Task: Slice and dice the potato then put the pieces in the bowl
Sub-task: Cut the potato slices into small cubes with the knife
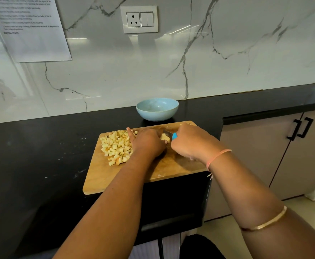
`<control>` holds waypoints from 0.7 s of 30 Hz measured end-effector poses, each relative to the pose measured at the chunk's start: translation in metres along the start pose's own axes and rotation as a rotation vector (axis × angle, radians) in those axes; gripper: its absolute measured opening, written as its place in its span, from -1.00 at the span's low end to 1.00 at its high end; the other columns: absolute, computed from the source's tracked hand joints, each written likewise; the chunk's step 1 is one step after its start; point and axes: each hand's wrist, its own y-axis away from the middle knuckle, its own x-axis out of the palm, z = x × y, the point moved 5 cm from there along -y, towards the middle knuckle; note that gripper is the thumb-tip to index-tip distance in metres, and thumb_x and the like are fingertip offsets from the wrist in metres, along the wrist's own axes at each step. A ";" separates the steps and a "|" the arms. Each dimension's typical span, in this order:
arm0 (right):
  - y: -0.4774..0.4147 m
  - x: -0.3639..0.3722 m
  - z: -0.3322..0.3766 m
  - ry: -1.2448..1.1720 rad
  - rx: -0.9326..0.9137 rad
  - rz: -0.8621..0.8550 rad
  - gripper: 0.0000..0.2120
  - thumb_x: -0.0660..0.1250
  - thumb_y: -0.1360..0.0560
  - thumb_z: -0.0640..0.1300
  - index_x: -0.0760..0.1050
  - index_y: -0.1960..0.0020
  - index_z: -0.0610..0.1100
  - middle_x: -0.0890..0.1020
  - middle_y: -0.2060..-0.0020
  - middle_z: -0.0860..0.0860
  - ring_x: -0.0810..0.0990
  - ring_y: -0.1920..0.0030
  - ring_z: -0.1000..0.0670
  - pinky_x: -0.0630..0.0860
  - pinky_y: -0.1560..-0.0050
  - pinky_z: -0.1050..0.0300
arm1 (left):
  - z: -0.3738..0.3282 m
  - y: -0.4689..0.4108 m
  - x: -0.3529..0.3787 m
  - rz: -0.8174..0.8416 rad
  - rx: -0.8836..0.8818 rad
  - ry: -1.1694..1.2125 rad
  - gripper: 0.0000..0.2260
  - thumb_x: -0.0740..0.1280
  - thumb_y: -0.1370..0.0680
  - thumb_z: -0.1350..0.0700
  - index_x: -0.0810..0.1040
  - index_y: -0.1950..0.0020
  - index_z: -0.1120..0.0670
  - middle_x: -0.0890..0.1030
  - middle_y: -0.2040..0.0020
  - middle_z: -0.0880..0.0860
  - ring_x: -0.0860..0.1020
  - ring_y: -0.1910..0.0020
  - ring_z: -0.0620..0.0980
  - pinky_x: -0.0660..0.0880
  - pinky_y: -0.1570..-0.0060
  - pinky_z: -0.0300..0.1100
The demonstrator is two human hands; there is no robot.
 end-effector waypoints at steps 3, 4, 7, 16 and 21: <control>0.017 0.002 -0.007 0.017 0.000 0.006 -0.71 0.16 -0.54 -0.14 0.43 -0.24 -0.15 0.43 0.25 0.02 0.51 0.12 -0.04 0.47 0.13 0.11 | 0.000 -0.001 0.001 -0.003 -0.014 0.014 -0.76 0.24 -0.58 -0.09 0.47 0.21 0.01 0.59 -0.01 -0.01 0.47 -0.22 0.00 -0.32 -0.41 0.25; 0.025 0.003 -0.011 0.017 -0.002 0.008 -0.69 0.17 -0.54 -0.14 0.42 -0.27 -0.13 0.43 0.23 0.03 0.52 0.10 -0.03 0.51 0.05 0.09 | 0.000 -0.002 0.001 -0.004 -0.013 0.022 -0.77 0.24 -0.58 -0.08 0.49 0.19 0.01 0.58 -0.01 -0.01 0.47 -0.22 0.00 -0.32 -0.41 0.25; 0.044 0.006 -0.019 0.031 -0.007 0.004 -0.63 0.19 -0.56 -0.15 0.37 -0.36 -0.08 0.42 0.19 0.07 0.50 0.06 0.01 0.52 -0.10 0.06 | 0.001 -0.002 0.002 -0.002 0.001 0.041 -0.78 0.24 -0.58 -0.08 0.57 0.07 0.03 0.58 -0.05 -0.02 0.45 -0.25 0.01 -0.32 -0.40 0.25; 0.035 -0.005 -0.011 0.008 -0.034 -0.100 -0.66 0.16 -0.58 -0.10 0.40 -0.34 -0.08 0.39 0.26 0.10 0.43 0.24 0.07 0.46 0.12 0.18 | 0.003 0.002 -0.003 0.014 -0.016 0.076 -0.88 0.25 -0.56 0.04 0.55 0.00 0.01 0.58 -0.09 -0.01 0.43 -0.28 0.01 -0.30 -0.40 0.24; 0.010 0.009 0.000 0.028 -0.012 -0.076 -0.65 0.15 -0.56 -0.09 0.41 -0.33 -0.08 0.50 0.10 0.02 0.52 0.02 -0.02 0.53 -0.05 0.08 | 0.006 0.003 -0.003 -0.026 -0.069 0.147 -0.69 0.30 -0.53 0.04 0.43 -0.26 0.06 0.59 -0.14 0.00 0.46 -0.28 0.01 -0.31 -0.42 0.17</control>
